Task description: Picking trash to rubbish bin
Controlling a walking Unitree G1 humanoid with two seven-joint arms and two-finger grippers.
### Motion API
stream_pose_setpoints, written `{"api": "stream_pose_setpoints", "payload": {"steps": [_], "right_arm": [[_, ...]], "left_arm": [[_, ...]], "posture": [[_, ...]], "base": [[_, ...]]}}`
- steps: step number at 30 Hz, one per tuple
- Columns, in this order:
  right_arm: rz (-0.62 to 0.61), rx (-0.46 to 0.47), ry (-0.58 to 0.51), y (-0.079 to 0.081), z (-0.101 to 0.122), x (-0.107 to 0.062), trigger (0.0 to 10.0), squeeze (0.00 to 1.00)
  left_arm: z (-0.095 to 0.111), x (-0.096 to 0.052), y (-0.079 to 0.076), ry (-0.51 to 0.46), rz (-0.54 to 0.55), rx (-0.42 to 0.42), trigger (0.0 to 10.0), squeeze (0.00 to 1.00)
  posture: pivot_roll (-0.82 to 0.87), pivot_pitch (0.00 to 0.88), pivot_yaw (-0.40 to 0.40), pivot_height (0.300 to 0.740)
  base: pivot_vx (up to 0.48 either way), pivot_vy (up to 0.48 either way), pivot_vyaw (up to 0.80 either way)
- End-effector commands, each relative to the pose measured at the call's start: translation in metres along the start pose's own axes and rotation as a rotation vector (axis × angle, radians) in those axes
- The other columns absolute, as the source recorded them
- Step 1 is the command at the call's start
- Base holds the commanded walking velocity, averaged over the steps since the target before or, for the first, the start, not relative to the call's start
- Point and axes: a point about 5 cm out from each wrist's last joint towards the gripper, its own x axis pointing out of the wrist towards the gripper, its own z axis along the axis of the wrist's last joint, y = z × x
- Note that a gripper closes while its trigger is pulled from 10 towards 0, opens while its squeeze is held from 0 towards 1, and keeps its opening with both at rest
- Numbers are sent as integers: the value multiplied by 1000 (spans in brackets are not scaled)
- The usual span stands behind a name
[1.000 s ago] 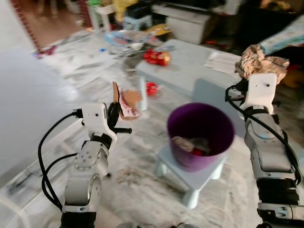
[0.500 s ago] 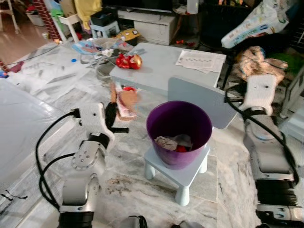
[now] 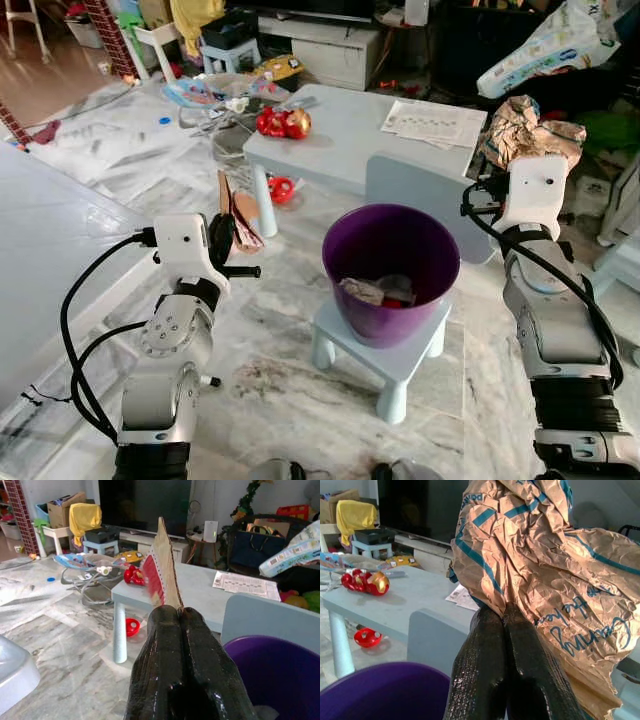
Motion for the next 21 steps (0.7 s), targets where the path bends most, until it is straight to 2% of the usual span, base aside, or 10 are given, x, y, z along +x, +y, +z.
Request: {"api": "stream_pose_setpoints", "payload": {"steps": [1, 15, 21], "right_arm": [[8, 4, -14, 1, 4, 1, 10000, 0], [24, 16, -10, 2, 2, 2, 10000, 0], [130, 67, 11, 12, -2, 5, 10000, 0]], "left_arm": [[1, 0, 2, -1, 14, -4, 10000, 0], [2, 0, 4, -2, 20, 3, 10000, 0], [-5, -2, 7, 26, 29, 17, 10000, 0]], "posture": [[-27, 118, 59, 740], [-25, 120, 58, 740], [-22, 136, 75, 740]], "base": [[0, 0, 0], [0, 0, 0], [0, 0, 0]]}}
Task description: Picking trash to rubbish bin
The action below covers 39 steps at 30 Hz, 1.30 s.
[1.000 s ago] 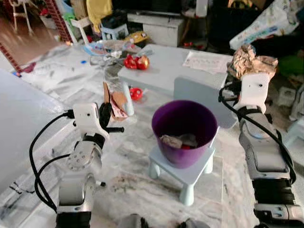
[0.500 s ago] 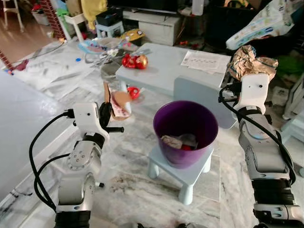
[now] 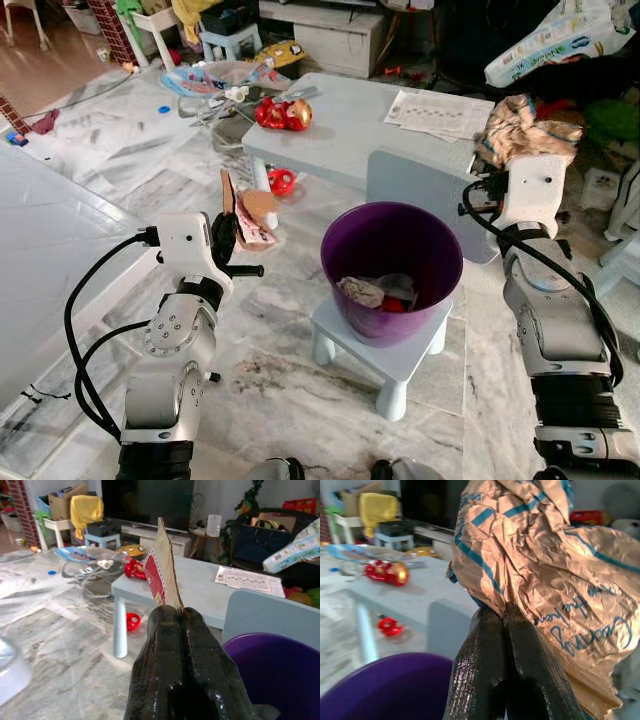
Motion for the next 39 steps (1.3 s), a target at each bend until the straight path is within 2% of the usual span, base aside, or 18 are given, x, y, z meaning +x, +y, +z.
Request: {"api": "stream_pose_setpoints", "payload": {"steps": [1, 8, 16, 21, 24, 26, 27, 30, 34, 35, 36, 39], "right_arm": [[55, 26, -4, 9, 1, 4, 10000, 0], [87, 72, 46, 16, -12, 8, 10000, 0], [125, 113, 65, 24, -21, 9, 10000, 0], [157, 151, 117, 35, -41, 13, 10000, 0], [165, 171, 147, 38, -47, 13, 10000, 0], [164, 243, 215, 45, -63, 14, 10000, 0], [164, 267, 230, 46, -66, 14, 10000, 0], [171, 315, 301, 52, -80, 13, 10000, 0], [184, 347, 349, 55, -91, 13, 10000, 0], [186, 357, 360, 56, -93, 13, 10000, 212], [182, 355, 367, 56, -94, 13, 10000, 1000], [136, 321, 377, 50, -95, 15, 10000, 1000]], "left_arm": [[-7, -3, 8, 37, 24, 28, 10000, 0], [-14, -11, 17, 85, 11, 69, 10000, 0], [-19, -18, 16, 114, -10, 78, 10000, 0], [-37, -46, 14, 230, -115, 89, 10000, 0], [-40, -55, 14, 259, -149, 90, 10000, 0], [-44, -75, 14, 331, -227, 81, 10000, 0], [-44, -79, 13, 347, -244, 77, 10000, 0], [-43, -87, 13, 373, -281, 88, 10000, 0], [-39, -88, 12, 380, -301, 108, 10000, 0], [-38, -88, 12, 380, -302, 111, 10000, 0], [-38, -88, 12, 381, -301, 114, 10000, 0], [-37, -89, 12, 384, -304, 119, 10000, 0]], "posture": [[-22, 136, 75, 740], [2, 156, 93, 740], [14, 168, 103, 740], [68, 188, 138, 740], [92, 193, 149, 740], [133, 197, 167, 740], [133, 197, 167, 740], [163, 199, 178, 740], [185, 204, 183, 740], [191, 205, 183, 740], [193, 205, 184, 740], [198, 203, 180, 740]], "base": [[0, 0, 0], [0, 0, 0], [0, 0, 0], [0, 0, 0], [0, 0, 0], [0, 0, 0], [0, 0, 0], [0, 0, 0], [0, 0, 0], [0, 0, 0], [0, 0, 0], [0, 0, 0]]}}
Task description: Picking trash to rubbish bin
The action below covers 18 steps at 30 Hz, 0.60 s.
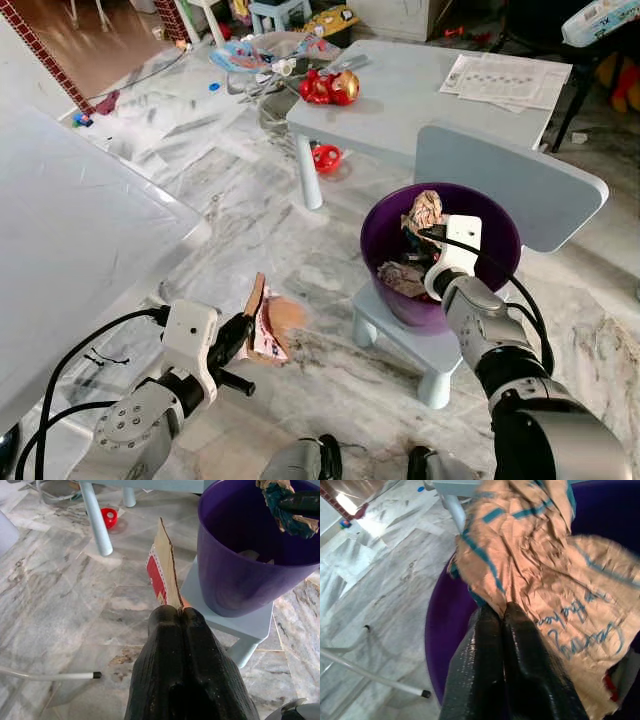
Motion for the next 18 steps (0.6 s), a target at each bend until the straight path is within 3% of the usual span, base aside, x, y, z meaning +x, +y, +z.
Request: {"api": "stream_pose_setpoints", "payload": {"steps": [1, 9, 18], "right_arm": [[-25, -4, -3, 0, 2, 2, 10000, 1000], [-163, -56, -16, -18, 5, 0, 10000, 1000], [-162, -44, -8, -21, 1, -1, 10000, 1000]], "left_arm": [[1, -4, 2, 18, 7, 18, 10000, 0], [3, -2, 1, 18, 3, 19, 10000, 0], [10, 8, 3, -8, 1, 20, 10000, 0]], "posture": [[198, 203, 180, 740], [190, 195, 176, 740], [179, 179, 174, 740]], "base": [[0, 0, 0], [0, 0, 0], [0, 0, 0]]}}
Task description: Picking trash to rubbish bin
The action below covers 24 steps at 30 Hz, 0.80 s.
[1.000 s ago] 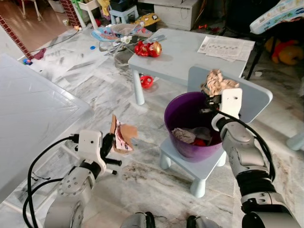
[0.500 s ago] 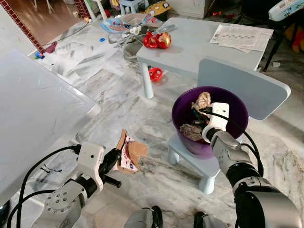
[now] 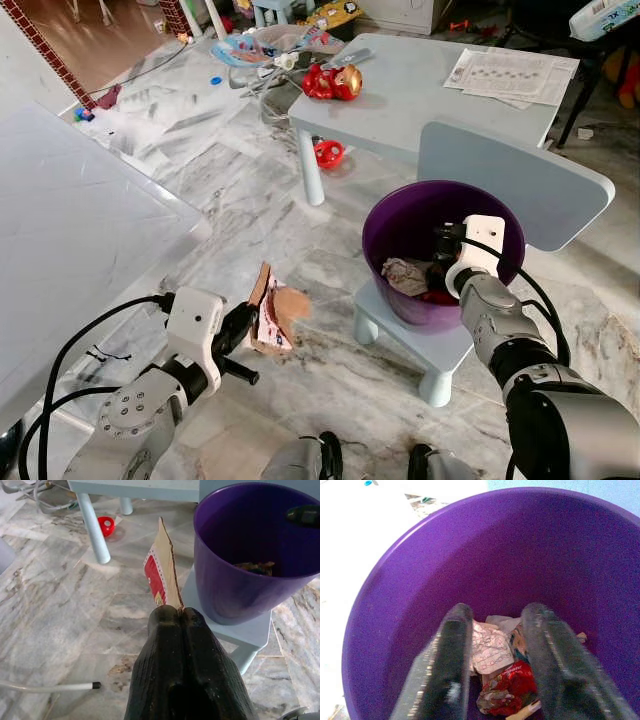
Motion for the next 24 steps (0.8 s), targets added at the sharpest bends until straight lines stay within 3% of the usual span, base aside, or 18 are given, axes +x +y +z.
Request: {"api": "stream_pose_setpoints", "payload": {"steps": [1, 3, 4, 5, 8, 11, 12, 15, 16, 20, 21, 22, 23, 24], "right_arm": [[10, 23, 3, 4, -1, 0, 10000, 1000], [9, 23, 2, 4, -1, 1, 10000, 1000], [-14, -92, -84, 3, 14, 2, 10000, 1000], [-14, -92, -84, 3, 14, 2, 10000, 1000], [-48, -293, -249, 7, 36, 0, 10000, 1000], [-64, -301, -313, 8, 39, -5, 10000, 1000], [-66, -286, -337, 7, 30, -16, 10000, 1000], [-71, -274, -354, 5, 20, -30, 10000, 1000], [-71, -274, -354, 5, 20, -30, 10000, 1000], [-77, -270, -433, 5, 22, -64, 10000, 1000], [-77, -270, -433, 5, 22, -64, 10000, 1000], [-88, -271, -444, 5, 24, -70, 10000, 875], [-102, -262, -456, 4, 28, -79, 10000, 412], [-111, -258, -457, 4, 29, -82, 10000, 412]], "left_arm": [[-3, 1, 4, 21, 19, 1, 10000, 0], [-3, 1, 4, 20, 20, 0, 10000, 0], [2, 5, 9, -17, 58, 11, 10000, 0], [2, 5, 9, -17, 58, 11, 10000, 0], [14, 14, 18, -98, 132, 2, 10000, 0], [21, 24, 20, -146, 153, -10, 10000, 0], [26, 35, 22, -182, 162, -21, 10000, 0], [30, 47, 22, -207, 165, -33, 10000, 0], [30, 47, 22, -207, 165, -33, 10000, 0], [36, 67, 21, -241, 151, -50, 10000, 0], [36, 67, 21, -241, 151, -50, 10000, 0], [38, 72, 20, -248, 147, -50, 10000, 0], [43, 81, 18, -268, 137, -53, 10000, 0], [45, 84, 18, -276, 137, -56, 10000, 0]], "posture": [[178, 177, 169, 740], [178, 177, 169, 740], [160, 171, 155, 740], [160, 171, 155, 740], [116, 167, 139, 740], [71, 162, 124, 740], [29, 158, 110, 740], [-12, 156, 107, 740], [-12, 156, 107, 740], [-82, 150, 110, 740], [-82, 150, 110, 740], [-101, 150, 113, 740], [-123, 148, 115, 740], [-128, 148, 115, 740]], "base": [[0, 0, 0], [0, 0, 0], [0, 0, 0], [0, 0, 0], [0, 0, 0], [0, 0, 0], [0, 0, 0], [0, 0, 0], [0, 0, 0], [0, 0, 0], [0, 0, 0], [0, 0, 0], [0, 0, 0], [0, 0, 0]]}}
